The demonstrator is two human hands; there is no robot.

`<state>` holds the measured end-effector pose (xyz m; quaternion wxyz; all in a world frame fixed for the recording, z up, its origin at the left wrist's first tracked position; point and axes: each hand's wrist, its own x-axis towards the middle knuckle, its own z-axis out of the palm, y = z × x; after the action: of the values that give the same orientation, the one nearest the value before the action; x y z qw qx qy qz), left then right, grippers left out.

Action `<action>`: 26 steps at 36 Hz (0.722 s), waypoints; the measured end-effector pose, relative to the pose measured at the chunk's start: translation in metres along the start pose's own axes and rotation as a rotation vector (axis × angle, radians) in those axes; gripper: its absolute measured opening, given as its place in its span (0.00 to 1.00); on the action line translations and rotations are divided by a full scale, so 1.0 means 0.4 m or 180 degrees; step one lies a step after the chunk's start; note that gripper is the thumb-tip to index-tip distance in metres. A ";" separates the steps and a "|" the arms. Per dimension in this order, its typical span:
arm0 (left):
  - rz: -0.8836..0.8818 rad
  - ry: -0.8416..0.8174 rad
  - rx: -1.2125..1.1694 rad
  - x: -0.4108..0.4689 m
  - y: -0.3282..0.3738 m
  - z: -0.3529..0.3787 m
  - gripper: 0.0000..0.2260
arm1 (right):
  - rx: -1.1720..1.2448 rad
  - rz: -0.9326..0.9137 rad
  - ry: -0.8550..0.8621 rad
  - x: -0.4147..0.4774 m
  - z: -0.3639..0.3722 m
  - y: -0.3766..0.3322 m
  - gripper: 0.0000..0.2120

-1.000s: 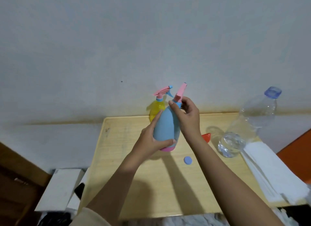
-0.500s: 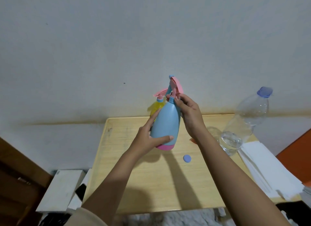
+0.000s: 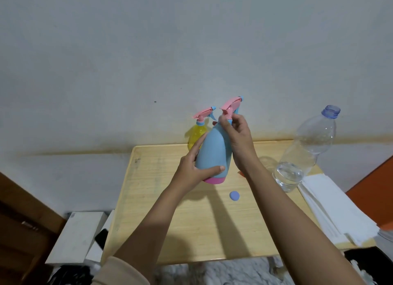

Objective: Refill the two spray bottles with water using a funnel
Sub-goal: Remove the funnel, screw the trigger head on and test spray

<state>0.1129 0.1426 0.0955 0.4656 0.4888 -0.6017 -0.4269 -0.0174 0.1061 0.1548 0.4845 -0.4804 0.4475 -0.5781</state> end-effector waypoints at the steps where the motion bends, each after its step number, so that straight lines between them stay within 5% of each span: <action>1: 0.0006 0.0021 -0.0026 0.001 0.000 0.001 0.40 | -0.0051 0.0086 -0.0093 -0.004 0.001 -0.005 0.10; 8: 0.0057 0.0096 -0.0187 0.005 -0.002 0.006 0.41 | 0.0104 0.0147 -0.0148 -0.005 -0.003 -0.010 0.08; 12: 0.0100 0.0114 -0.0236 0.009 -0.001 0.009 0.41 | 0.0384 0.0162 -0.0053 -0.003 -0.001 -0.006 0.16; 19: 0.0141 0.0194 -0.0329 0.012 0.002 0.003 0.40 | 0.1084 0.0123 -0.0216 0.001 -0.005 -0.018 0.09; 22: 0.0143 0.0198 -0.0372 0.015 0.004 -0.002 0.40 | 0.1304 0.0153 -0.0154 0.004 -0.003 -0.024 0.15; 26: 0.0127 0.0060 -0.0413 0.019 0.007 -0.012 0.41 | 0.0967 0.0218 -0.0631 0.000 -0.004 -0.041 0.13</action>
<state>0.1164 0.1352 0.1004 0.5104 0.4495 -0.5780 -0.4510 -0.0210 0.1084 0.1707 0.6126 -0.4408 0.3212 -0.5720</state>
